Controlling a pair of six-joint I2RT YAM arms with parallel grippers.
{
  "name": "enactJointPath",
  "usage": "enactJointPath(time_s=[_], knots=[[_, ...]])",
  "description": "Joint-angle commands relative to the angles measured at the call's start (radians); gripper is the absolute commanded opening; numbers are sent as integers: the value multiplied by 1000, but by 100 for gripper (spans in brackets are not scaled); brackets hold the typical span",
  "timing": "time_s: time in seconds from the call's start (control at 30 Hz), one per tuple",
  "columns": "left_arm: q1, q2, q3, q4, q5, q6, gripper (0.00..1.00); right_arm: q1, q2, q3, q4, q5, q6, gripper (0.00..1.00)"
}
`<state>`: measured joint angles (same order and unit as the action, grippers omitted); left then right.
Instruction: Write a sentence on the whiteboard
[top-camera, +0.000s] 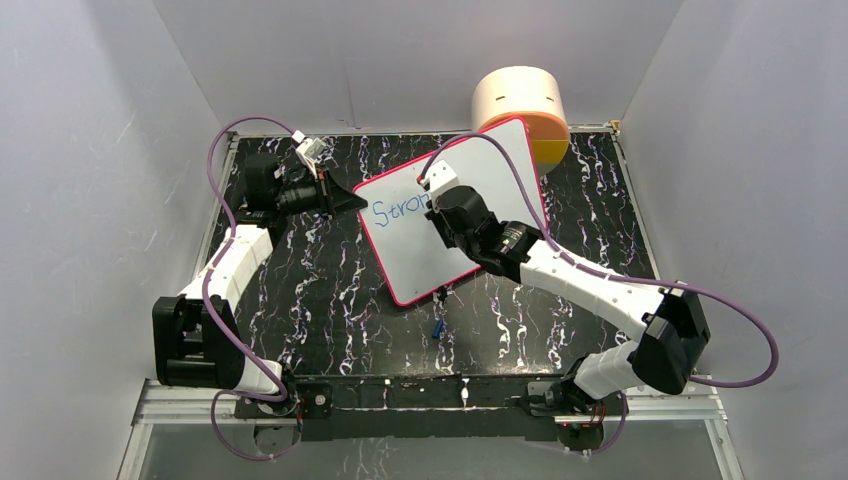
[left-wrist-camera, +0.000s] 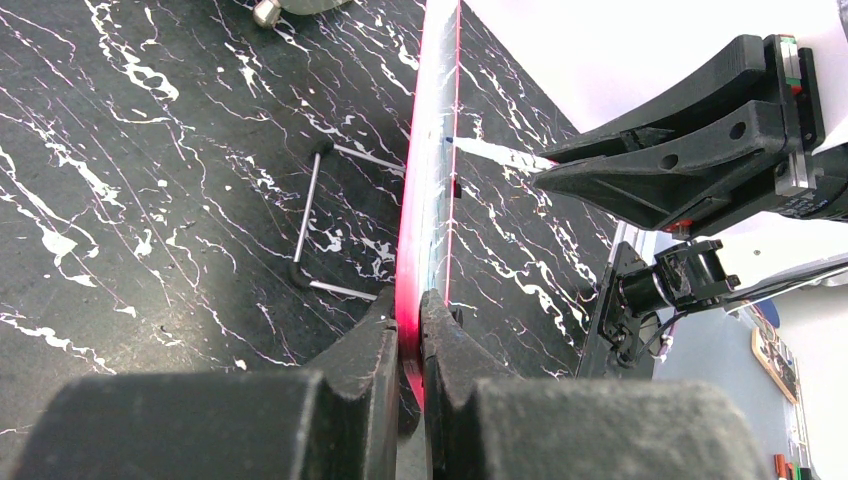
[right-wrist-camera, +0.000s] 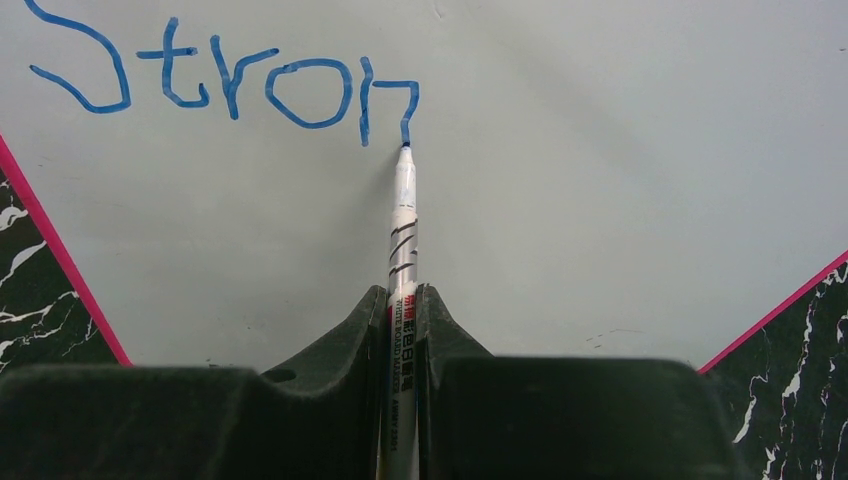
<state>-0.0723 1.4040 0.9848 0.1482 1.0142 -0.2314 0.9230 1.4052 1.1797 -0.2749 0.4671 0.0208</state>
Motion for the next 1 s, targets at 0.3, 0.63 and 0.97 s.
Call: enactJointPath(time_s=[0.3,0.63,0.97], knots=[[-41,26,-13,-87,-39,93,0,-7,-72,23,51,20,-18,0],[-41,26,-13,-88,-38,95,0,-25,-33,45,69,29,-19,0],[-41,27,-12,-89,-38,95,0,-42,-23,49,86,20,-51,0]])
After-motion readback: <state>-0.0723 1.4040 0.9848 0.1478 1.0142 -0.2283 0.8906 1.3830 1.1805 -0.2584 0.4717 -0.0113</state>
